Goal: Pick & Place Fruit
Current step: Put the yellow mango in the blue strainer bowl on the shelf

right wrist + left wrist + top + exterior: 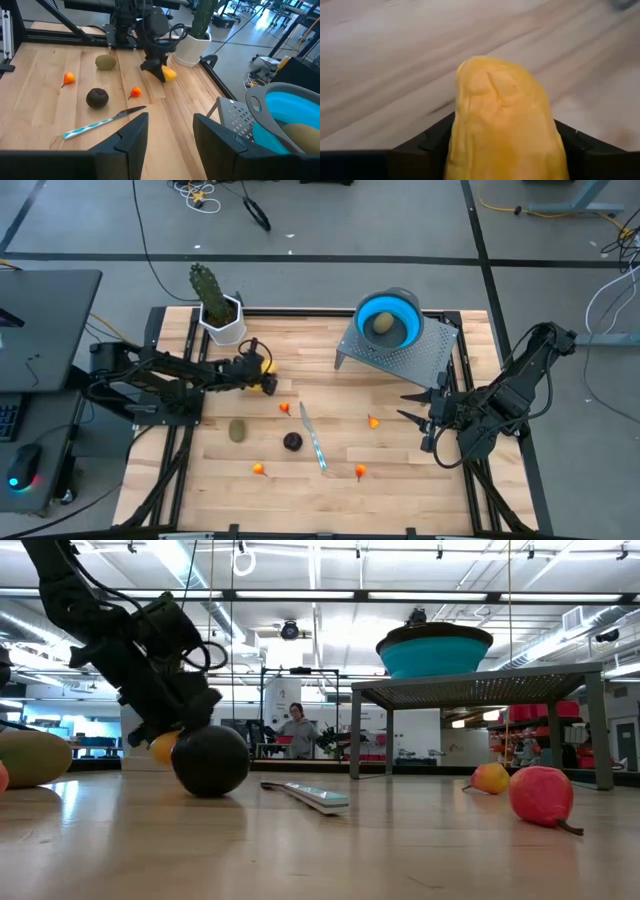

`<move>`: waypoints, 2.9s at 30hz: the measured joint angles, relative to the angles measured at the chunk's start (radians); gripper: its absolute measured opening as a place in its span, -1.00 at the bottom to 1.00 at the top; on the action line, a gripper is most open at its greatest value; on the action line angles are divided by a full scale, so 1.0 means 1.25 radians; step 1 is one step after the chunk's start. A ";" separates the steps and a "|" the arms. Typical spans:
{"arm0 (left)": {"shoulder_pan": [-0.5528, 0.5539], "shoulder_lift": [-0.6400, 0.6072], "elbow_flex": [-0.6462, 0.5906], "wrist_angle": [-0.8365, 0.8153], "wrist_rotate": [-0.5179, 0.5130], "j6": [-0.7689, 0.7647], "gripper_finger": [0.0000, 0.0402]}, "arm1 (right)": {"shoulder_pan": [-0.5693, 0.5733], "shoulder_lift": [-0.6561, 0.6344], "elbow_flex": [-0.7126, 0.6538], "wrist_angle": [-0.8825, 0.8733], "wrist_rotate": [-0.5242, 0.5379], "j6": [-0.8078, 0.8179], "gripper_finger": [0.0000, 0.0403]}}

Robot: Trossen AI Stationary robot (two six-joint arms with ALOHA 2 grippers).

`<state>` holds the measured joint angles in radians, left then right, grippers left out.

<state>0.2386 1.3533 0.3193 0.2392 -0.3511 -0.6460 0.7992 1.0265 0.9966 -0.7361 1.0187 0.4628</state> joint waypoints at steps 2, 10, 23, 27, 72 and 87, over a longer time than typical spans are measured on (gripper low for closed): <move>-0.002 0.000 0.018 0.020 0.025 0.007 0.14 | 0.000 0.000 0.000 0.000 0.000 0.000 -0.17; -0.045 0.000 0.163 0.010 0.027 0.109 0.20 | 0.000 0.000 0.000 0.000 -0.004 0.001 -0.17; -0.085 0.004 0.475 -0.027 -0.046 0.383 0.23 | 0.000 0.000 0.000 -0.011 -0.027 0.017 -0.17; -0.085 0.040 0.511 0.112 -0.042 0.468 0.23 | 0.000 0.000 0.000 -0.014 -0.027 0.018 -0.17; 0.064 0.579 0.981 0.535 0.200 0.593 0.24 | -0.001 0.000 -0.016 -0.037 0.079 -0.033 -0.17; 0.098 0.622 1.024 0.484 0.256 0.577 0.52 | -0.001 0.001 -0.016 -0.037 0.056 -0.012 -0.17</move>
<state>0.3609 2.1311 1.5990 0.8443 -0.0310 0.0748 0.7982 1.0279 0.9768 -0.7822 1.0885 0.4473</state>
